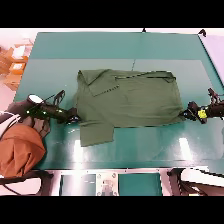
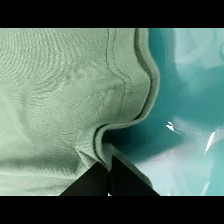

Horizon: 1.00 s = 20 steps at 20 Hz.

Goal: Fold the shirts.

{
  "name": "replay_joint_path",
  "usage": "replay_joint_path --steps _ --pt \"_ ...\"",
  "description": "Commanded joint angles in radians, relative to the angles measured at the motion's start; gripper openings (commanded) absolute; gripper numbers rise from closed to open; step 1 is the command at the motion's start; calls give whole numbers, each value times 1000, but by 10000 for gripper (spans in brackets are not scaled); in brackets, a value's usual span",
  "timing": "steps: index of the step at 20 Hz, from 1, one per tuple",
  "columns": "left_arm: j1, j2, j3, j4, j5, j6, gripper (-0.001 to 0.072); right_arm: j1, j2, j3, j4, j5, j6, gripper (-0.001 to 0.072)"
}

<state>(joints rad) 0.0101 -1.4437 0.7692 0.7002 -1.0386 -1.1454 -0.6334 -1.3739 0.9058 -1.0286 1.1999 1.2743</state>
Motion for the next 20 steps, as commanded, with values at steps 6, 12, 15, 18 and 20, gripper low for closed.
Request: replay_joint_path --steps 6,12,15,18,20 --pt "10 44 231 -50 -232 43 25 0 41 81 80 142 0 14" --pt "90 214 959 -48 -358 -82 25 0 220 626 398 278 35 14" --pt "93 235 1406 -29 -356 -132 25 -23 323 892 406 148 109 15" --pt "93 331 1552 -22 -262 -136 26 -127 443 1040 372 -3 130 14" --pt "93 447 1479 11 -204 -133 26 -211 525 1056 324 -78 132 14"
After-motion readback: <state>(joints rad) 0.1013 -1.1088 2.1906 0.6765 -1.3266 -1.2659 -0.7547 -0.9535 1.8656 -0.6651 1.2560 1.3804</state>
